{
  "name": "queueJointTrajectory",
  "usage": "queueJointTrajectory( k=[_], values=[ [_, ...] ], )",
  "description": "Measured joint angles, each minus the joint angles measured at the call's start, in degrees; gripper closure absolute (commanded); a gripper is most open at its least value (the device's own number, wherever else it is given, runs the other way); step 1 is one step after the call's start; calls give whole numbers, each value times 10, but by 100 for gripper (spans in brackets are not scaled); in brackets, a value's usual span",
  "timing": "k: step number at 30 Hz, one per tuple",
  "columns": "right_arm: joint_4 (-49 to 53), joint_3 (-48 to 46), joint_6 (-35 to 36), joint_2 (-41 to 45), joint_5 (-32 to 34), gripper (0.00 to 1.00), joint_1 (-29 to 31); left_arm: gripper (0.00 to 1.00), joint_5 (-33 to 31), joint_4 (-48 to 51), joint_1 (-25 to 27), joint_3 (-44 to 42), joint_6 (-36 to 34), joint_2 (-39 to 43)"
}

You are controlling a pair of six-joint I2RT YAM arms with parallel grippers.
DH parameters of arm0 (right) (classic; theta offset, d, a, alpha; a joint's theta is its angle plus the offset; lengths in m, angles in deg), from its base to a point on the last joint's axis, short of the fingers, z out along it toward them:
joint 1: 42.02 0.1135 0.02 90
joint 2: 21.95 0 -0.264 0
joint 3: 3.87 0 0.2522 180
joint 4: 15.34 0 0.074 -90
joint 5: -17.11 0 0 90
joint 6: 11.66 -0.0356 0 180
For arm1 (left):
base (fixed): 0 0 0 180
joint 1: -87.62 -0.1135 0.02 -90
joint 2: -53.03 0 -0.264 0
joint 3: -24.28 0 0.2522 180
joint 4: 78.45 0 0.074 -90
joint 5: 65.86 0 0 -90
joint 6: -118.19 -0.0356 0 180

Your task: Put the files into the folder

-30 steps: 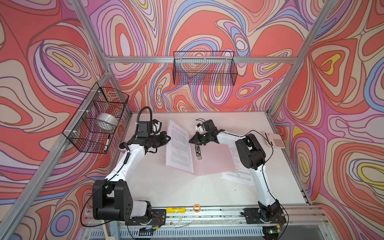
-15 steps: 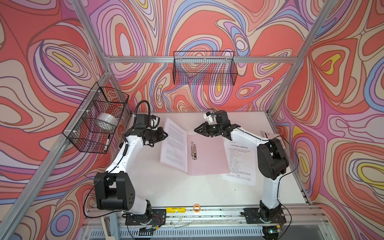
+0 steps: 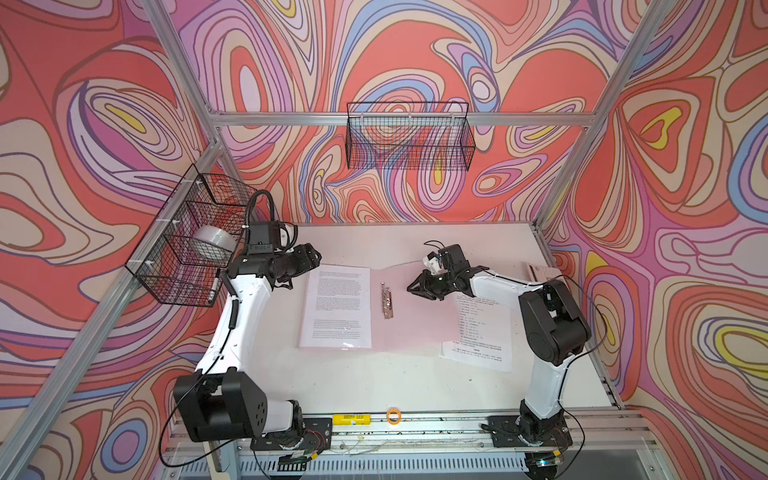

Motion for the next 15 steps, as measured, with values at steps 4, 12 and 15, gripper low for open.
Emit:
queueJointTrajectory(
  k=[4,12,15],
  values=[
    [18,-40,8,69,32,67,-14,28,-7,-35,91,-7,25,37],
    [83,-74,34,195,126,65,-22,30,-4,-138,235,-20,60,-54],
    [107,-82,41,213,156,66,-25,31,-2,-170,275,-20,66,-113]
  ],
)
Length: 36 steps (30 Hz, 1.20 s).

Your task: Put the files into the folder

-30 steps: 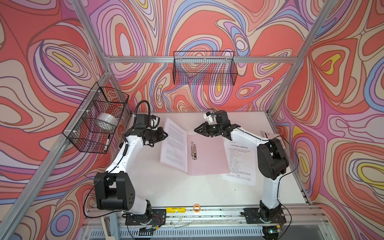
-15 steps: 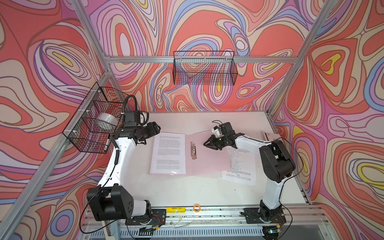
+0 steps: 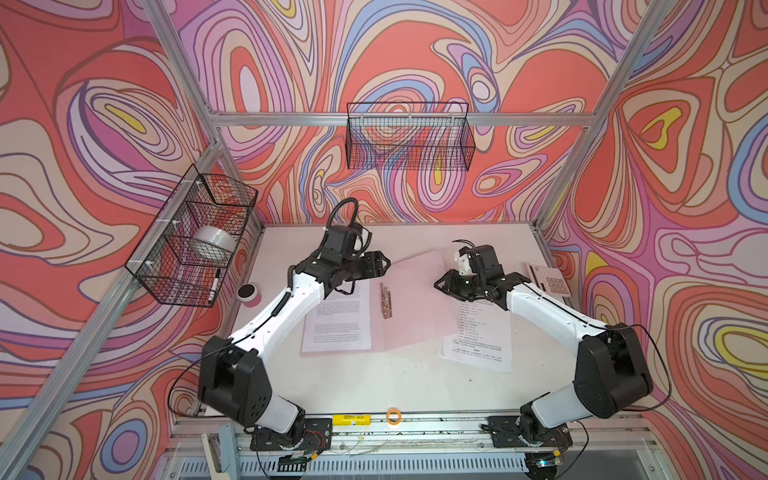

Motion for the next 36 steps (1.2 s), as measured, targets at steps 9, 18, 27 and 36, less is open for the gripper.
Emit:
queueJointTrajectory(
  k=[9,18,27,36],
  values=[
    [31,-26,7,0,52,68,-1,33,28,-59,64,0,19,-110],
    [-3,-37,4,-62,32,73,-1,35,55,-108,84,3,37,-148],
    [-57,-52,-9,-93,-13,79,-1,35,69,-119,93,52,43,-194],
    [-111,-83,-30,-122,-52,78,1,35,86,-137,94,99,48,-232]
  ],
)
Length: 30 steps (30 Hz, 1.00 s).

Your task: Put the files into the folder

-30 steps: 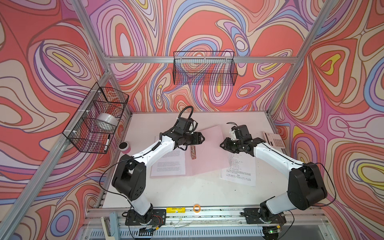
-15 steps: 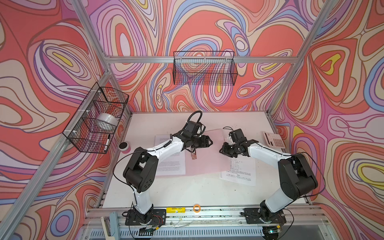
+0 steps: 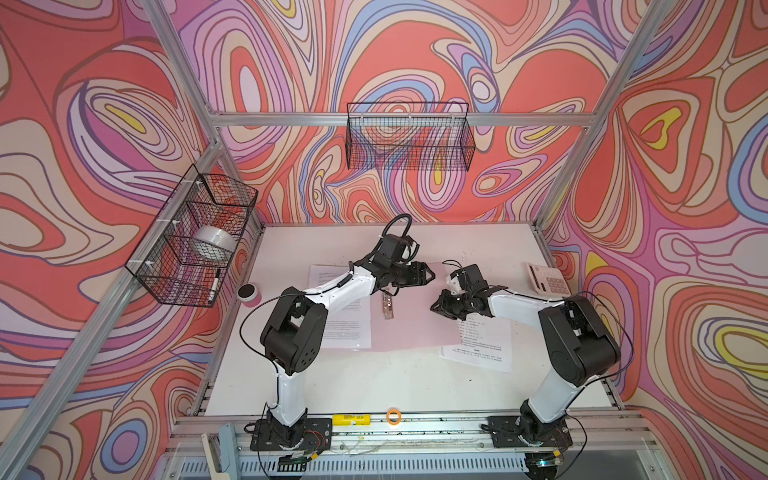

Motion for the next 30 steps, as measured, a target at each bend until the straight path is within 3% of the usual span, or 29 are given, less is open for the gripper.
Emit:
queueJointTrajectory(
  k=[4,14,22,30],
  values=[
    [46,-10,4,68,49,69,-1,34,11,2,8,66,0,-60],
    [82,-82,-14,261,112,68,-33,35,22,61,52,291,-23,-232],
    [110,-98,-26,335,120,69,-75,35,22,106,52,390,-28,-316],
    [120,-102,-26,341,111,69,-103,34,-12,152,47,440,-47,-346]
  ],
)
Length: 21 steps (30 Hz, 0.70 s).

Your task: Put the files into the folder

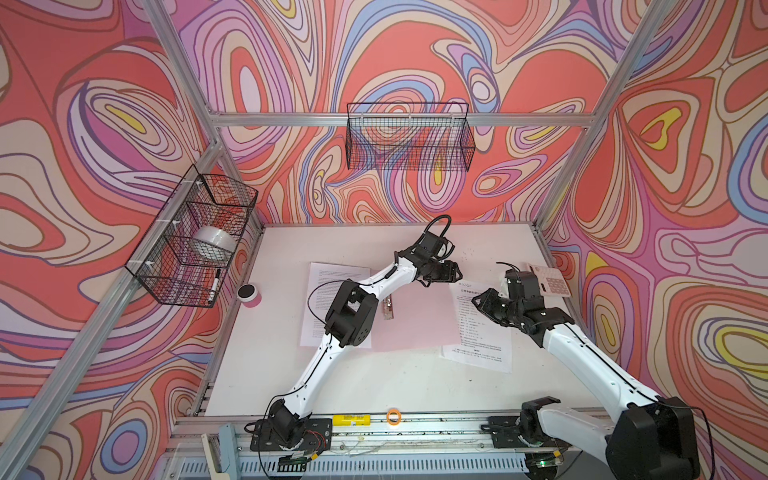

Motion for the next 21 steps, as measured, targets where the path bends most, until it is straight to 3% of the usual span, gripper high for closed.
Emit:
queueJointTrajectory(
  k=[21],
  values=[
    [-1,-1,3,-2,-18,71,-8,38,63,-74,-21,69,22,-89]
  ],
)
